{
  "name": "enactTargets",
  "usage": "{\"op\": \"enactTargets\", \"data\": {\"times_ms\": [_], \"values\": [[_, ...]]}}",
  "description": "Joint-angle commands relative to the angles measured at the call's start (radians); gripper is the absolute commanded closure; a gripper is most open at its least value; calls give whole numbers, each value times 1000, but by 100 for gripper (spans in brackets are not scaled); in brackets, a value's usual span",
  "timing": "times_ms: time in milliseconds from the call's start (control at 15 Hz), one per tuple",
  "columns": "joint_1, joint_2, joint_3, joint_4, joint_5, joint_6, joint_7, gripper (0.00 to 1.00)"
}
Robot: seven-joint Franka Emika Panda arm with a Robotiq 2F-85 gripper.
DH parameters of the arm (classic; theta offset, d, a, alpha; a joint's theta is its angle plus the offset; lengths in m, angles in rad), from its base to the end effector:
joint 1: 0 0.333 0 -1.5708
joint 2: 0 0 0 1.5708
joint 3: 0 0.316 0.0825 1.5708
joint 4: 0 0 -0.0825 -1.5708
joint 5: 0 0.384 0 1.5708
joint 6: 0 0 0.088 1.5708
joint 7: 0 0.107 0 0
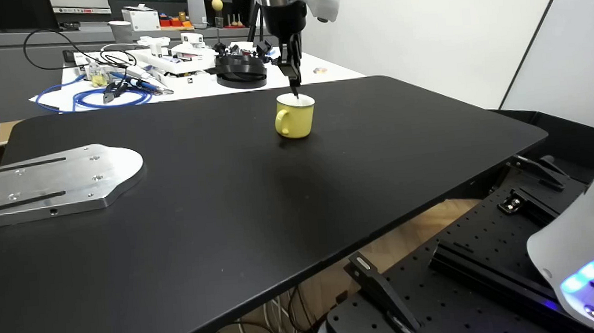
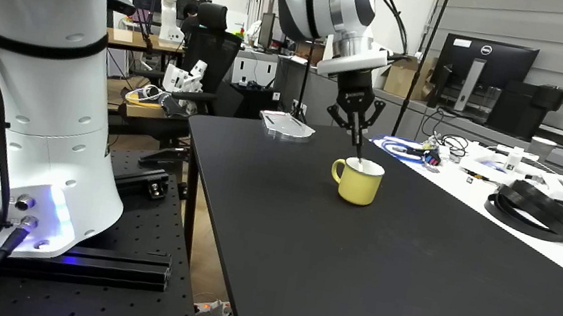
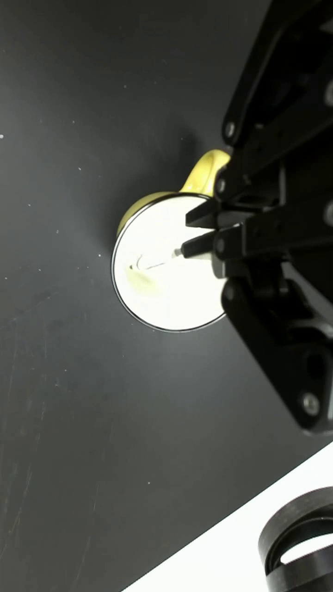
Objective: Pick up the pen from the cup and put it on the table
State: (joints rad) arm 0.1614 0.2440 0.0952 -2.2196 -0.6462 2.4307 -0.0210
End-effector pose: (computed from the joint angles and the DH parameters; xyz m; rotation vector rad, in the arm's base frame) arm 0.5291 0.1369 0.2635 2.5485 1.0438 0.0285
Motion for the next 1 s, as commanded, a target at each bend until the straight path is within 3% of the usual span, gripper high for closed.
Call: {"op": "enactTargets", "data": {"times_ms": [0, 533, 933], "values": [[-5, -45, 1, 56, 76, -88, -33, 97], [-7, -131, 2, 167, 130, -297, -76, 100], [-35, -203, -9, 162, 109, -409, -75, 100]]}}
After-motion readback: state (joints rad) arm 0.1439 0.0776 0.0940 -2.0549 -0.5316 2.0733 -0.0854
